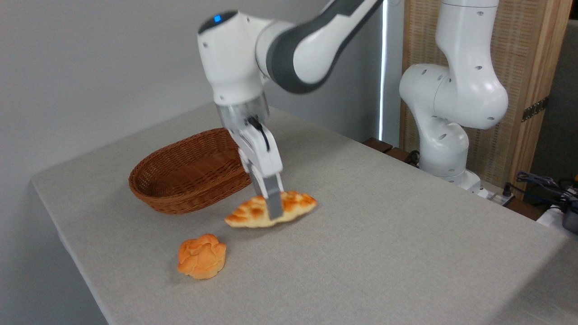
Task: Put bread into the basket
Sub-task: 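Carry the braided roll over the wicker basket and lower it in, then open the gripper to release the roll into the basket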
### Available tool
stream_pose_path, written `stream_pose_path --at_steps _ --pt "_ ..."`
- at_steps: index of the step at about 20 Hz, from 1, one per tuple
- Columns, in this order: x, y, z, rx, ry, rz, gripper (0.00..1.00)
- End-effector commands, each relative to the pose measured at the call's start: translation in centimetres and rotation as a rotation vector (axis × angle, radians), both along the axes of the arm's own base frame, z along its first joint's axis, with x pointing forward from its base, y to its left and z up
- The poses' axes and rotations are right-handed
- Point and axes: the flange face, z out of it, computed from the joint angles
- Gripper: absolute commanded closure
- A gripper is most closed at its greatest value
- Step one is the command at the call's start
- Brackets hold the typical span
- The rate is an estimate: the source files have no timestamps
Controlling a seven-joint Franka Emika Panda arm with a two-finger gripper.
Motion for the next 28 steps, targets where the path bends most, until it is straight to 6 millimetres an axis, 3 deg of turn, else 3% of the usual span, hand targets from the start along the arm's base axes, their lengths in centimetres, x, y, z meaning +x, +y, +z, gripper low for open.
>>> stream_pose_path --at_steps 1,3,6,9,12,13,15,18,28 --pt "1.3 -1.3 6.3 -0.133 -0.027 0.074 0.55" --pt "2.2 -2.9 8.5 -0.212 -0.051 0.167 0.55" --pt "2.9 -8.8 9.7 -0.259 -0.043 0.270 0.55" --pt "2.2 -13.1 7.6 -0.252 -0.004 0.282 0.49" --pt "3.0 -16.5 4.5 -0.277 -0.007 0.310 0.43" --pt "3.6 -17.1 3.6 -0.291 -0.023 0.336 0.37" --pt "4.1 -17.5 2.8 -0.296 -0.044 0.344 0.27" --pt "4.1 -17.3 2.7 -0.282 -0.051 0.330 0.00" --pt "3.5 -17.1 2.4 -0.239 -0.015 0.286 0.00"
